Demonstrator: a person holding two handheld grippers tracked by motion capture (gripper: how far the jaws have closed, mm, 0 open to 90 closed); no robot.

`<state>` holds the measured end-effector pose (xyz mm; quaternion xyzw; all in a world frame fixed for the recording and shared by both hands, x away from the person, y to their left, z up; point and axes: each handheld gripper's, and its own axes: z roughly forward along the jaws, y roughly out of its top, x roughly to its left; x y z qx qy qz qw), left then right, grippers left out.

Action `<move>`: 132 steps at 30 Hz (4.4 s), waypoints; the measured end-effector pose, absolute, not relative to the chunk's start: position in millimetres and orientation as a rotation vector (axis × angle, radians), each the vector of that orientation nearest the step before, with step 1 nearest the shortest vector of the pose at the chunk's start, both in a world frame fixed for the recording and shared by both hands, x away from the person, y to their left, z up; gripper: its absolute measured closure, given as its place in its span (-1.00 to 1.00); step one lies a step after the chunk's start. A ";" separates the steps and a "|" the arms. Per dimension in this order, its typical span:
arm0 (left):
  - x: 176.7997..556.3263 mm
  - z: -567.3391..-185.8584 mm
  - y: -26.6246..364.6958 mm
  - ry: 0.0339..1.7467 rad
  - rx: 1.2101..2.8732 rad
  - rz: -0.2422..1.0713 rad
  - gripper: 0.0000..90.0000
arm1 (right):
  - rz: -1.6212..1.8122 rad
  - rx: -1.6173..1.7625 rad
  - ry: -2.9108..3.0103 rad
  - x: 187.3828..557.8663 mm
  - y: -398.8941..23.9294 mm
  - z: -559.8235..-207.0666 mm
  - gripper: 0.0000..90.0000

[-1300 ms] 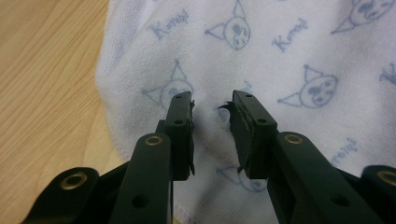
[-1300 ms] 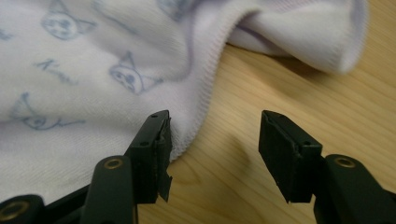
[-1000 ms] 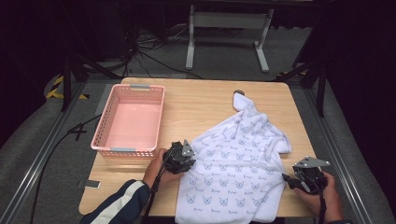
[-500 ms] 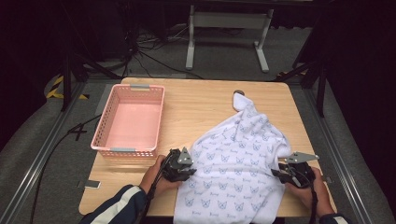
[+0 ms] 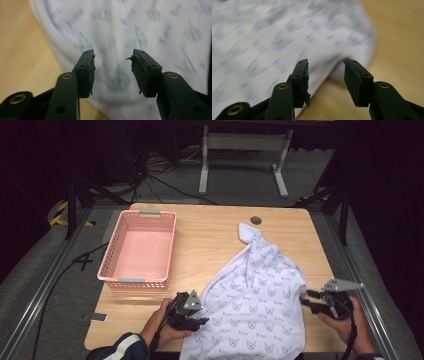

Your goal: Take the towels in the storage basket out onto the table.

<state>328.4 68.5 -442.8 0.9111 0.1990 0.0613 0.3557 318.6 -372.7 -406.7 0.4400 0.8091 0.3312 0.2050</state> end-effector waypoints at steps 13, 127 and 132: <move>447.5 -444.2 -3.3 0.742 2.243 0.312 0.00 | 0.828 1.363 2.159 448.3 -388.6 -434.9 0.17; 351.0 -460.1 60.7 0.668 2.380 0.217 0.14 | 1.084 0.932 2.617 392.8 -245.8 -421.1 -0.11; 349.7 -460.8 61.4 0.662 2.374 0.228 0.14 | 1.130 0.954 2.597 400.2 -237.7 -418.1 -0.10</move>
